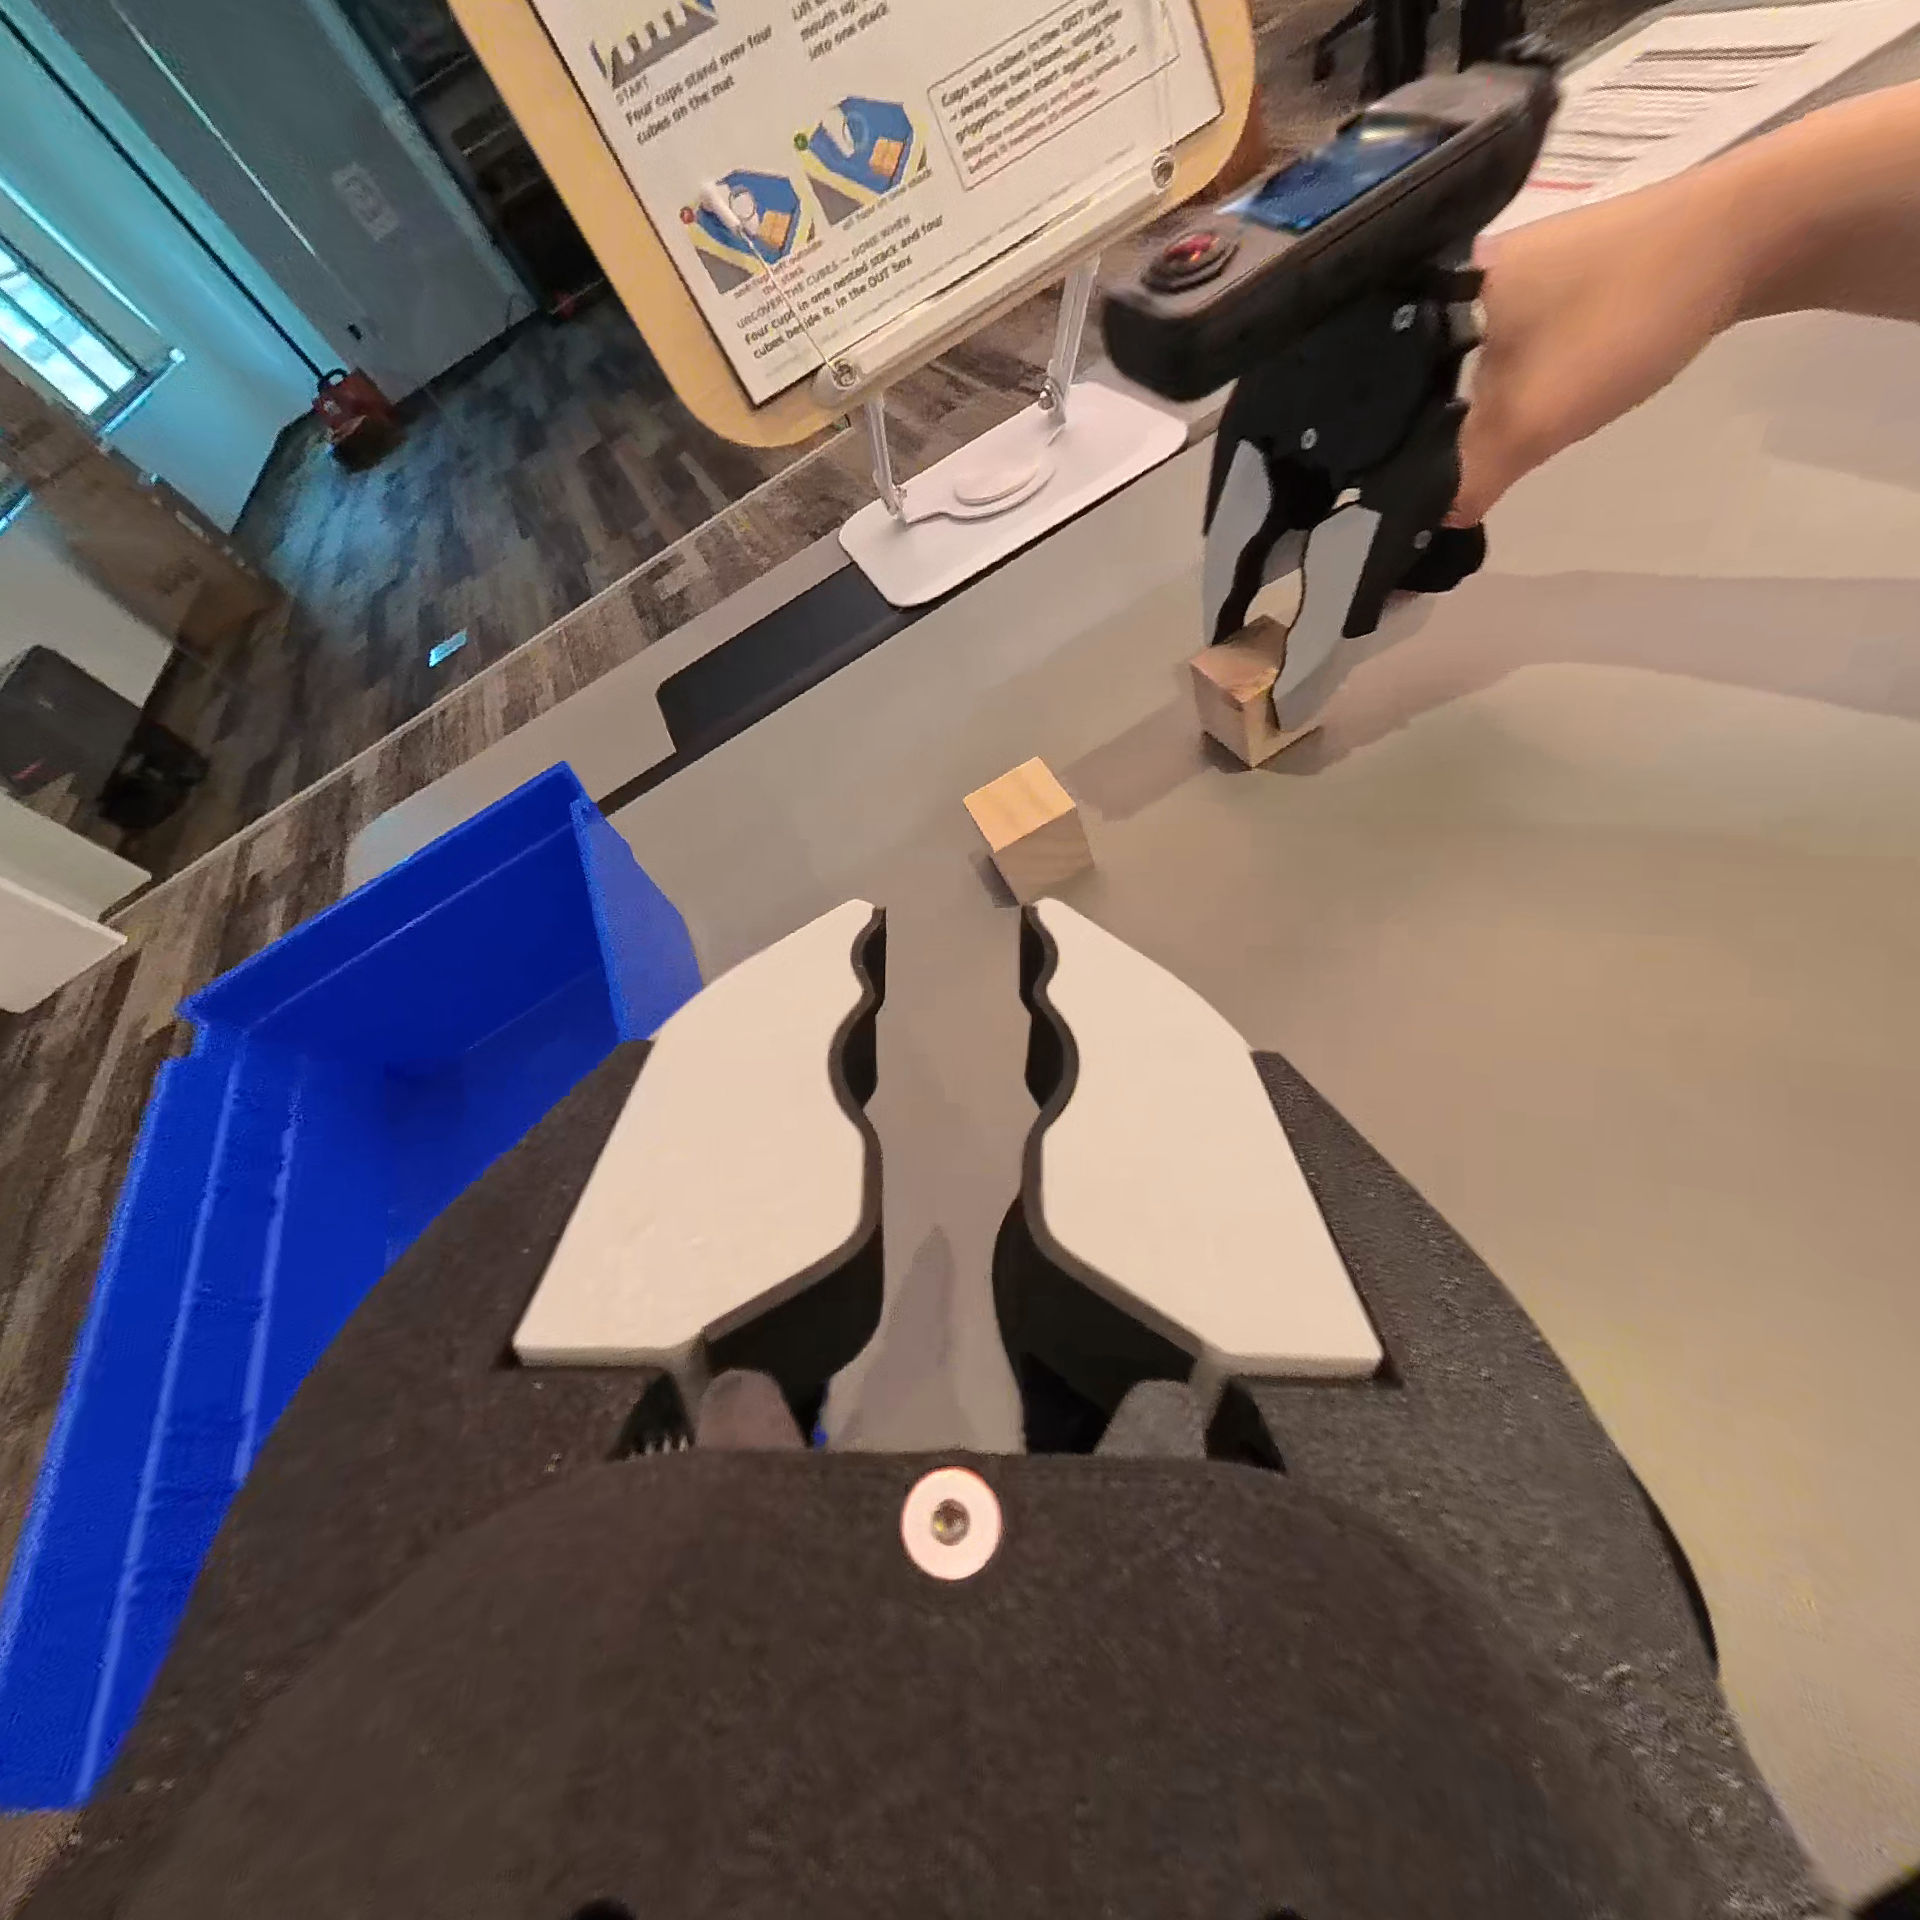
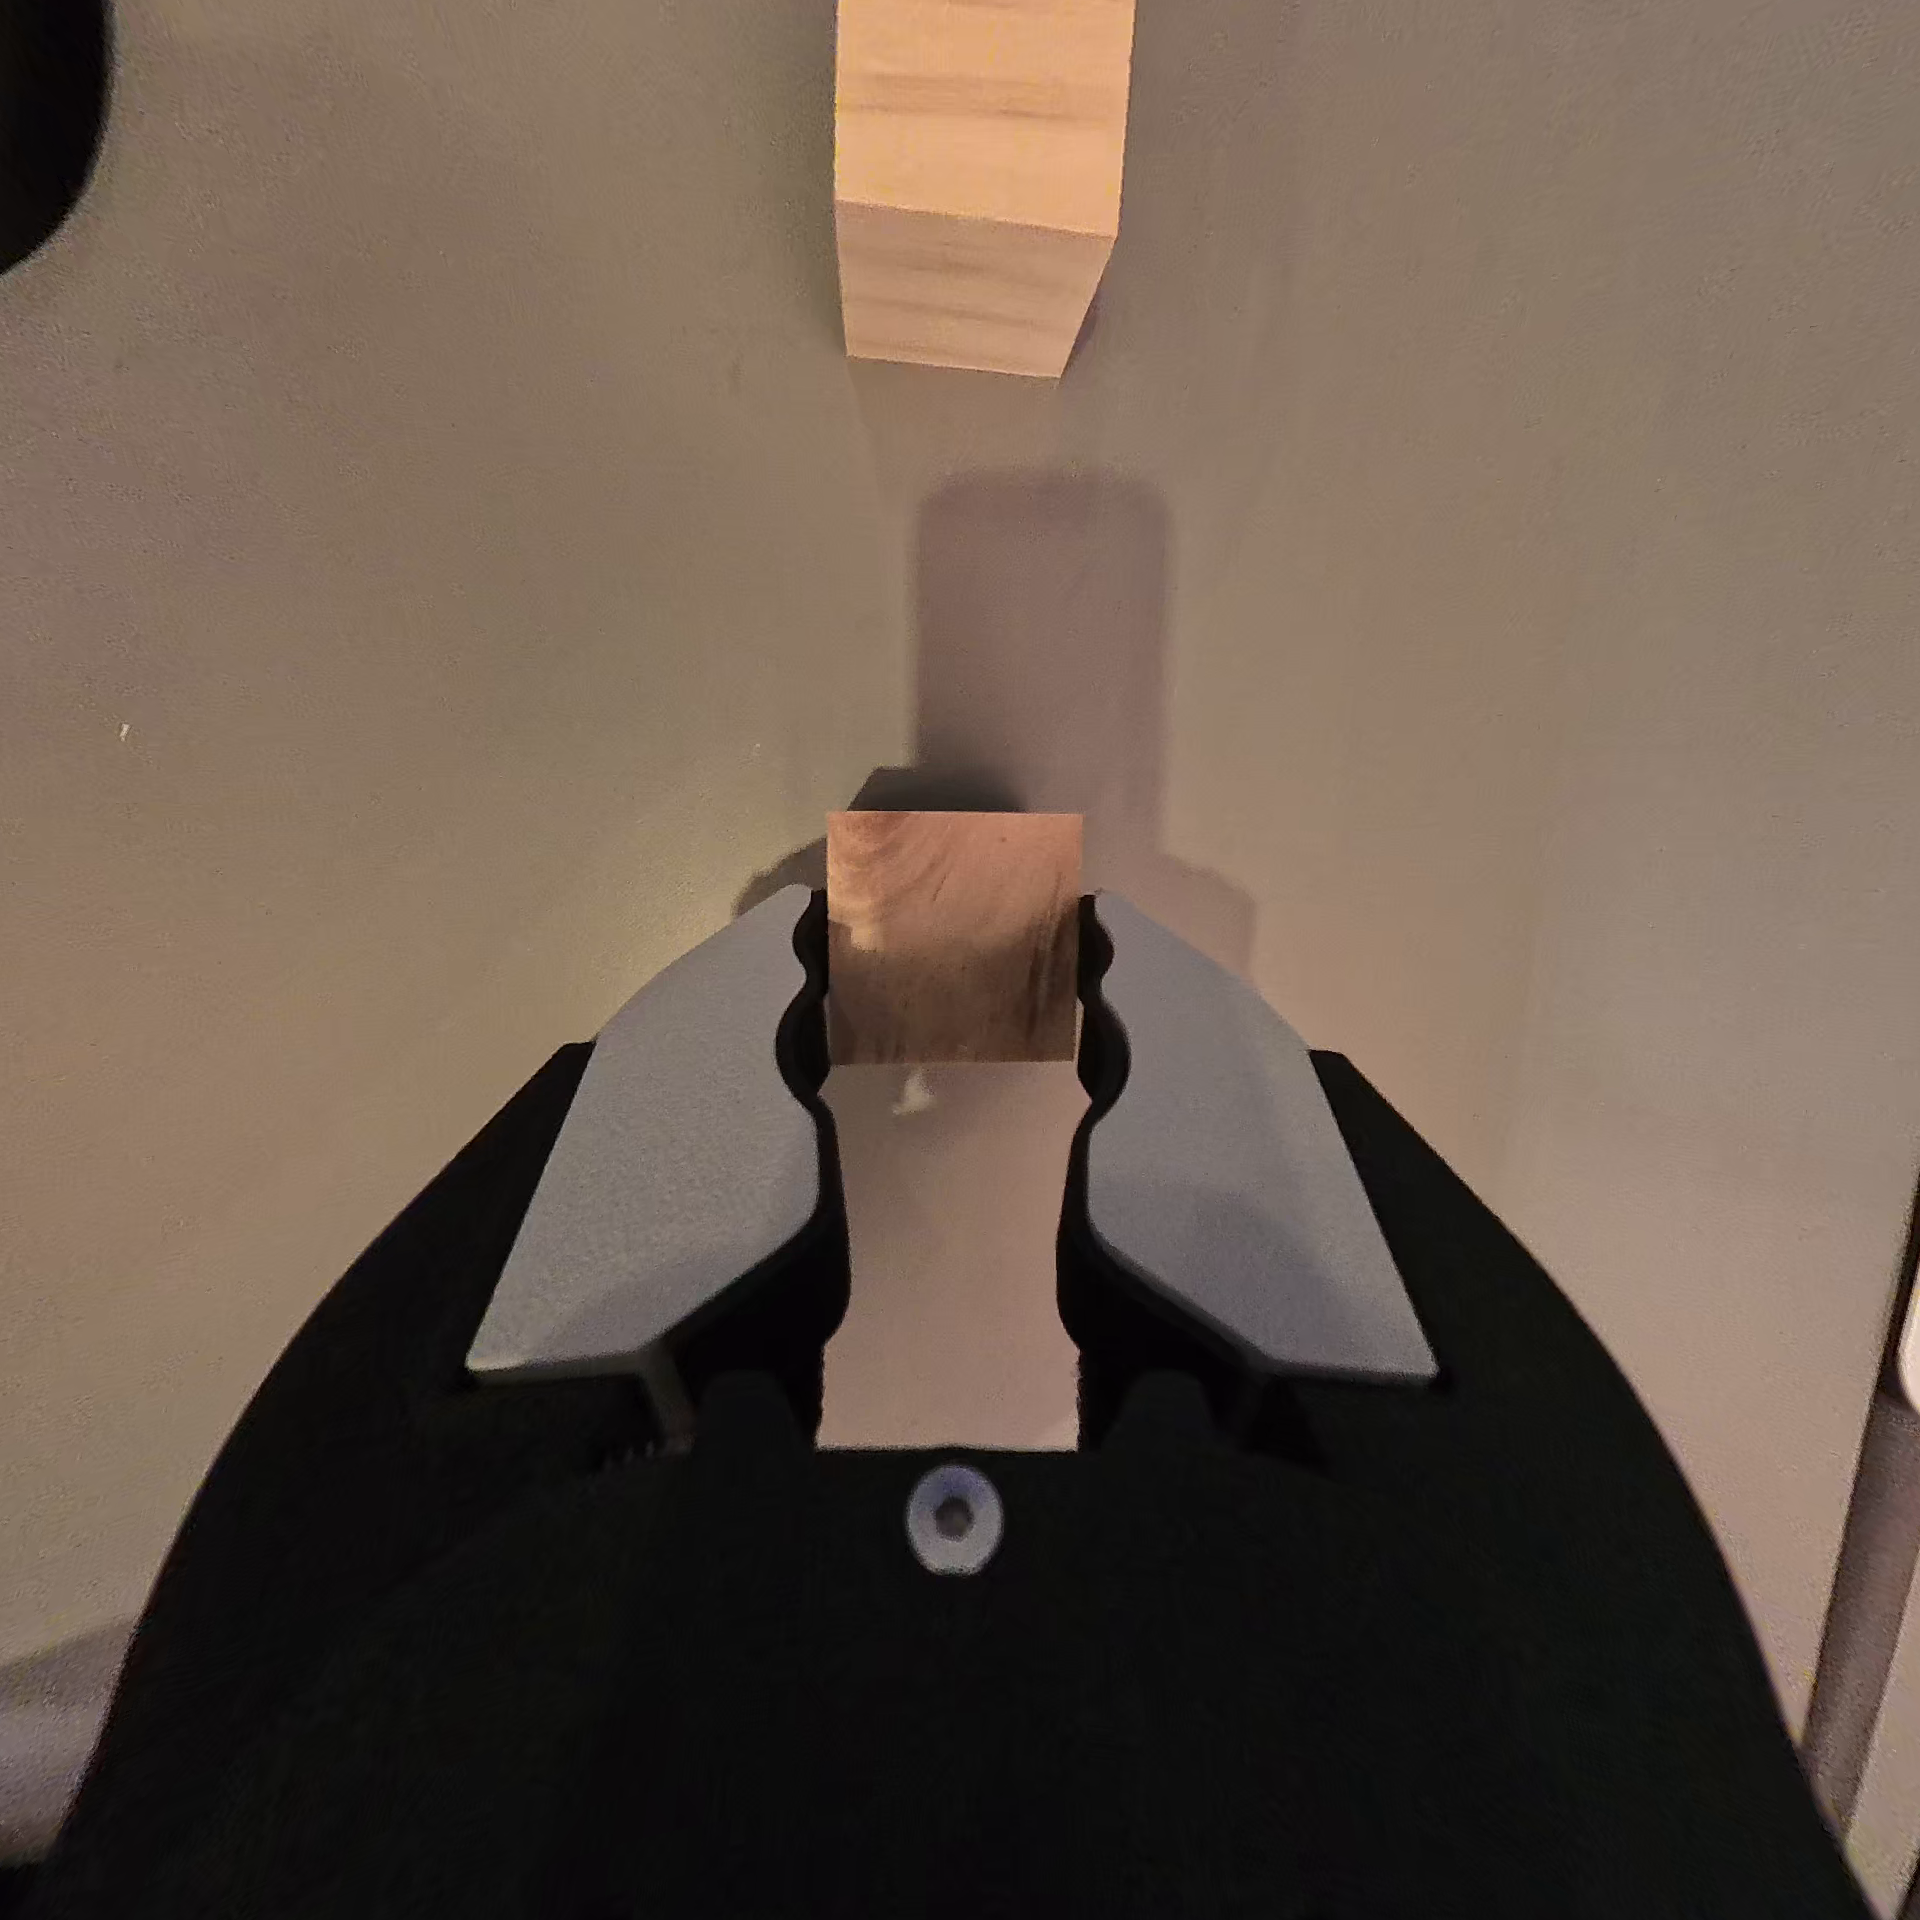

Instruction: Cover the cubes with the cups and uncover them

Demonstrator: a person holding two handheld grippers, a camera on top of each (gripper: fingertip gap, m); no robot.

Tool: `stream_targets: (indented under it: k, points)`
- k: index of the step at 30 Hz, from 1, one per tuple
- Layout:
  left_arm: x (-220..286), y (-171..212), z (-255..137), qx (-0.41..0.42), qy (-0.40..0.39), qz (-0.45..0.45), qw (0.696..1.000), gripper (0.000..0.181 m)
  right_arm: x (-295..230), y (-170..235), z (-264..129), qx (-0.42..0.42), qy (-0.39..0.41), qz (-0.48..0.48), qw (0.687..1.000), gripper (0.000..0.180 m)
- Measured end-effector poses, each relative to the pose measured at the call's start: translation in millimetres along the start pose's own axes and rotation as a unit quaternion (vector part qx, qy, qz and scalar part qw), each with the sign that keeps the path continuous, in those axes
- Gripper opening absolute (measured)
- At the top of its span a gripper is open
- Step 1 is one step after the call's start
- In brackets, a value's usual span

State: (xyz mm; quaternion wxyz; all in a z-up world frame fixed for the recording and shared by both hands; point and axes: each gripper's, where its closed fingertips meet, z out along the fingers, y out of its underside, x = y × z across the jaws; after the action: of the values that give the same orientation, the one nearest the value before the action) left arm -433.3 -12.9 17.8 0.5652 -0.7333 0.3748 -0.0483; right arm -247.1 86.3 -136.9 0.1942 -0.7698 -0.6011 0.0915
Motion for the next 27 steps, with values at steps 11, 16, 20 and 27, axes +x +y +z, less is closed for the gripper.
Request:
stream_targets:
  k: [11, 16, 20, 27]
  points:
    - [10, -5, 50, 0.004, 0.008, -0.060, 0.998, 0.029, -23, 59, -76, 0.020, 0.066, 0.076, 0.995, 0.045]
    - [16, 1, 58, 0.004, 0.017, -0.072, 0.997, 0.029, -48, 108, -157, 0.034, 0.125, 0.155, 0.979, 0.045]
    - [15, 6, 58, 0.010, 0.015, -0.083, 0.996, 0.028, -60, 177, -239, 0.025, 0.205, 0.262, 0.943, 0.045]
    - [11, 9, 63, 0.012, 0.016, -0.096, 0.995, 0.027, -83, 349, -327, -0.005, 0.287, 0.483, 0.827, 0.045]
